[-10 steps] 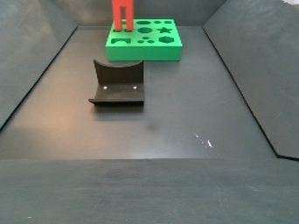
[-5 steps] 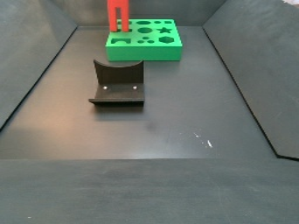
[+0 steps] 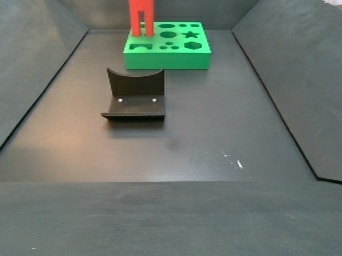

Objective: Insert the double-square object.

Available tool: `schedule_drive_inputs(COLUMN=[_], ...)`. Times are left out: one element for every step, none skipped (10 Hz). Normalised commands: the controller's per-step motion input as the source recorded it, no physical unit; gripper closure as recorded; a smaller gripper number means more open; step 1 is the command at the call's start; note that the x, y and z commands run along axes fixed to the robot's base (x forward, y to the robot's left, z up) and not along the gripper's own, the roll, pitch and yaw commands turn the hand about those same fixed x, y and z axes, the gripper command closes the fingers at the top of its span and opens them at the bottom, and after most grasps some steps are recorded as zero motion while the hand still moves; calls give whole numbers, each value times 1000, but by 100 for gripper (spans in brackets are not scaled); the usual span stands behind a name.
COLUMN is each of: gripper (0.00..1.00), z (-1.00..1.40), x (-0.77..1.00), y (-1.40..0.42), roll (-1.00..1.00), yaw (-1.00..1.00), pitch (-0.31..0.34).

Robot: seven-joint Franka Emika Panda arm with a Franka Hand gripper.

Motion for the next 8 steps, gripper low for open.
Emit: schedule_drive_inputs(gripper=[100,100,100,100,100,100,100,100], z=[-400,-411,-391,-366,-309,-260,-23,0], x=[266,294,297,266,263,286,86,0], y=[0,0,0,0,0,0,0,0], roll=[246,307,303,257,216,160,0,0], yaw=[123,94,94,60,0,0,-71,0], pitch=[81,81,79,66,87,119,24,0])
